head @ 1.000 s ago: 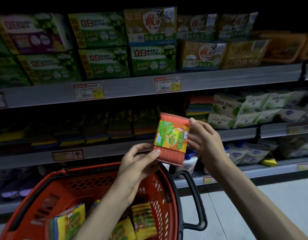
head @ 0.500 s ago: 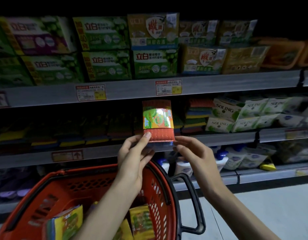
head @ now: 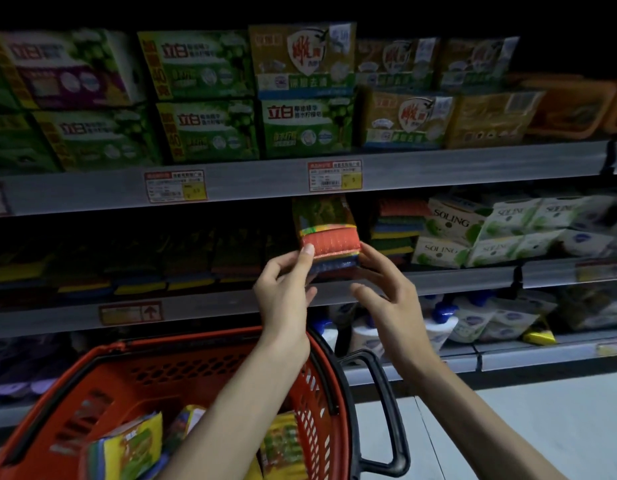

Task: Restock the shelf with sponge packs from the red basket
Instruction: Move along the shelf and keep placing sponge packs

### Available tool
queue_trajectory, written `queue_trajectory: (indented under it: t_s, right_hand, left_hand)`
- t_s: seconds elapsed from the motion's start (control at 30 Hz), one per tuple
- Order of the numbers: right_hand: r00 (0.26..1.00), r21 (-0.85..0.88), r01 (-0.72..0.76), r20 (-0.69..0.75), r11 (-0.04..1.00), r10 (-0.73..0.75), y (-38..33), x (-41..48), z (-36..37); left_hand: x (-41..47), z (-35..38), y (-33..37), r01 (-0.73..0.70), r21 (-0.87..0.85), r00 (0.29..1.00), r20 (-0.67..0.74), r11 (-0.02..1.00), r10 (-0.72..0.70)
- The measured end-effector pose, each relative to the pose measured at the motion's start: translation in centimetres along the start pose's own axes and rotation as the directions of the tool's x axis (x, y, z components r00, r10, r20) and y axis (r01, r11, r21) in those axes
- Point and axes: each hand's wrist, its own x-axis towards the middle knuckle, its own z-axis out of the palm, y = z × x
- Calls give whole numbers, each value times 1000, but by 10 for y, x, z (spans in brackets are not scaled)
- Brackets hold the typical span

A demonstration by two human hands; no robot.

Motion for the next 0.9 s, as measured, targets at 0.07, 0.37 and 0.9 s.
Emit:
queue_trajectory:
  t_s: [0.07,0.37,0.9]
  right_hand:
    - [1000,41,-14,-17,999,14,1,6,-2]
    - [987,219,-105,-99,970,129,1,33,-6]
    - [971,219,-193,-98,956,218,7,51,-7]
  left_hand:
    - [1,4,-1,-90,89,996,25,992,88]
    - [15,17,-16,-256,350,966,138,901,220]
    - [22,29,-22,-185,412,982,115,892,150]
